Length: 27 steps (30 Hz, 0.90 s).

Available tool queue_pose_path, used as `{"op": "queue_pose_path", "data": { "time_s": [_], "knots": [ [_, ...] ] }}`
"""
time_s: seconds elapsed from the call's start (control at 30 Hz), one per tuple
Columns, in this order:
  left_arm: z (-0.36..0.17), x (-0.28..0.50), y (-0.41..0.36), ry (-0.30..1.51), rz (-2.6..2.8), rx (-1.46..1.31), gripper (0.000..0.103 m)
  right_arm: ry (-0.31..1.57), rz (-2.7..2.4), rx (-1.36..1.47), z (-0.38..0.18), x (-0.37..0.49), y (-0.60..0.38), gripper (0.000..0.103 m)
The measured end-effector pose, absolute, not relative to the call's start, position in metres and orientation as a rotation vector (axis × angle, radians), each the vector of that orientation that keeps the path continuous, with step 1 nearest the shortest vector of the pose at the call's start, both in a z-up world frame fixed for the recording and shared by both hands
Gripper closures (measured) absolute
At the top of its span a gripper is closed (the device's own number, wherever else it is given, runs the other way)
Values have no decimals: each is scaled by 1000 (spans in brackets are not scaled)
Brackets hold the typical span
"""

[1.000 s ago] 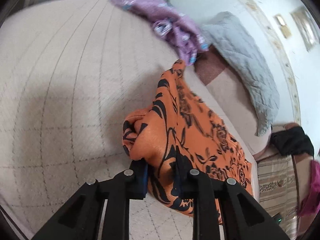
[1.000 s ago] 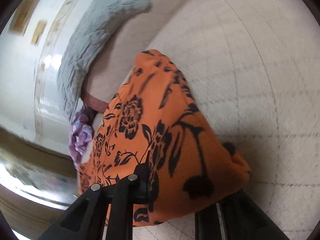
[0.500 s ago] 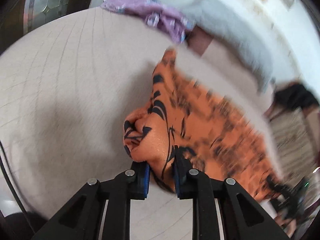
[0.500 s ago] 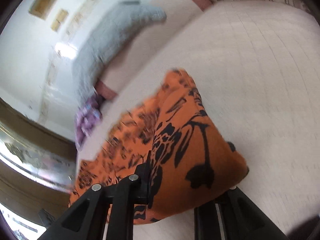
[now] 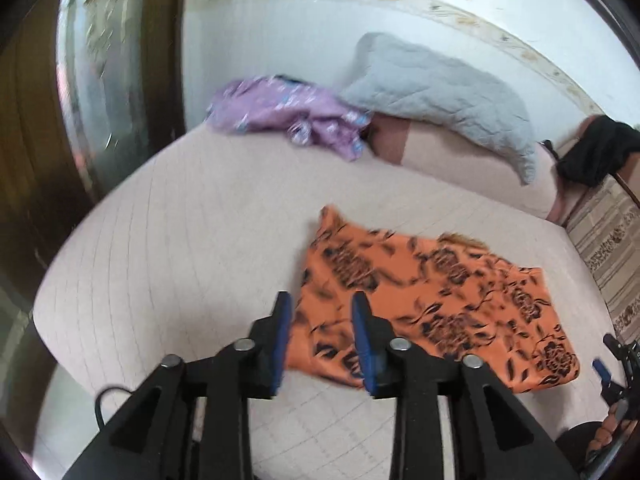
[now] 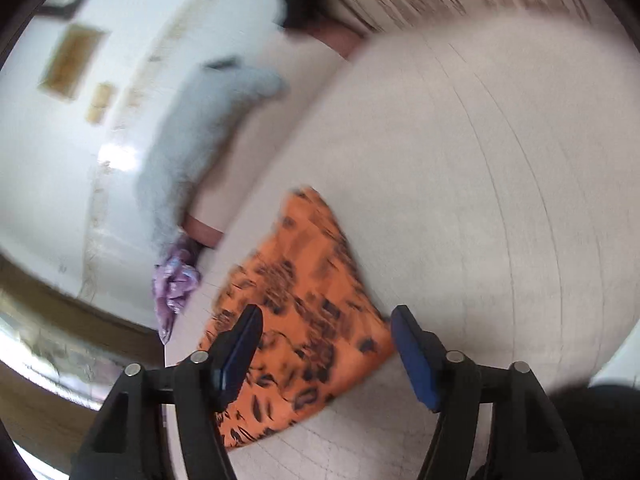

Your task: Fold small clothes

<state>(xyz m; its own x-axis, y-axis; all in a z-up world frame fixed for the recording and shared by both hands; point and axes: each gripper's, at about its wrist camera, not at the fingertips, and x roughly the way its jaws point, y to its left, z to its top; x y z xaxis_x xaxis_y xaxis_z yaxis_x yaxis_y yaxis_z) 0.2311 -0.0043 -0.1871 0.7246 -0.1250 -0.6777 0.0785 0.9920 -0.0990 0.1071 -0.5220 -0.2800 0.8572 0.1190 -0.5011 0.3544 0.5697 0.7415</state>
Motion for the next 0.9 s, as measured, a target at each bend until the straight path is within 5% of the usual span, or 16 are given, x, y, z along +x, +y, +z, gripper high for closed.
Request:
{"op": "queue_pose_path", "data": {
  "time_s": [0.17,0.53,0.9],
  "knots": [
    [-191,257,-58,780,-152,44,55,561,-12,804,-264,137,-483,55],
    [-318,315,-98,1093,-42,215,43,839,13,956,-340,183,-486,61],
    [-272,338,-97,954,-82,275,41,721,12,956,-309,199,-503,60]
  ]
}}
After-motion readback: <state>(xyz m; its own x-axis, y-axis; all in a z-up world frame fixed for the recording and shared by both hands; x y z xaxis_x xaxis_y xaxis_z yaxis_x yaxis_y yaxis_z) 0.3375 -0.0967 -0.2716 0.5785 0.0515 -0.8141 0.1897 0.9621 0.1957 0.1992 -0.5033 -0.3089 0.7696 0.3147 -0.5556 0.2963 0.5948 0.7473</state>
